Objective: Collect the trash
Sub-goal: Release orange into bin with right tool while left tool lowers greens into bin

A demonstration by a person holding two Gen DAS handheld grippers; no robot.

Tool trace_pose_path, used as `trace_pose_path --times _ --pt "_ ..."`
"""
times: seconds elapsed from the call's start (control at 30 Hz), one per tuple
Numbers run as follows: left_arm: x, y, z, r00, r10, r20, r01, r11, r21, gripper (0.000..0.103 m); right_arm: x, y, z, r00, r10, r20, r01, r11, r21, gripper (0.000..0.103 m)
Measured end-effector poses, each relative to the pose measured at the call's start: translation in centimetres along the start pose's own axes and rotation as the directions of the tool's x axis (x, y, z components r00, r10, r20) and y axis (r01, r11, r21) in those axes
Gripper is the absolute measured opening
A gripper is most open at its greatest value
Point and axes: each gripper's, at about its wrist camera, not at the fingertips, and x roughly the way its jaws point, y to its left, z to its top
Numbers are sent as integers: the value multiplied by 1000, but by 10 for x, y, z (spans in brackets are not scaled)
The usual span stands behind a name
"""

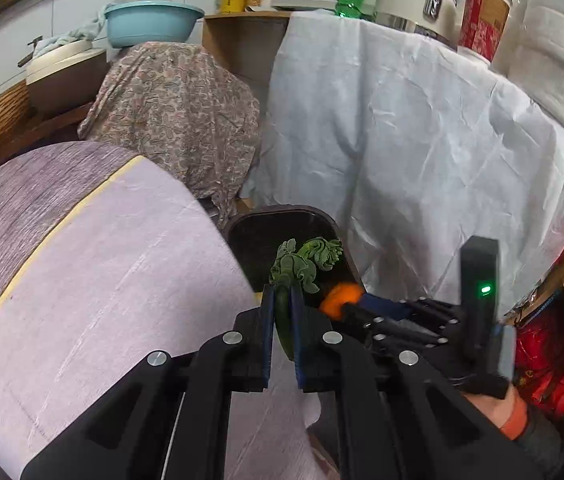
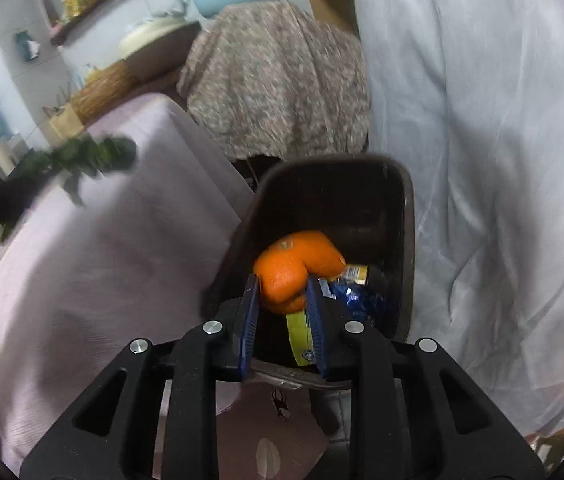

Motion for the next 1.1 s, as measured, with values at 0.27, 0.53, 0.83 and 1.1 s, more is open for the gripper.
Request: trace_pose_path --times 0.27,0.53,0.83,1.1 --pt "33 -19 7 999 -1 -55 2 1000 23 9 2 -16 -10 998 -51 23 50 998 48 54" --pt "58 -32 6 996 -3 -90 6 999 37 9 -31 -38 -28 982 -171 82 164 983 79 64" --pt "58 -48 9 999 9 -49 -5 997 76 60 -56 -42 -31 964 -218 149 209 975 74 73" --pt "39 -43 11 1000 12 -3 -11 999 46 80 -66 -32 -36 956 -233 176 230 972 39 74"
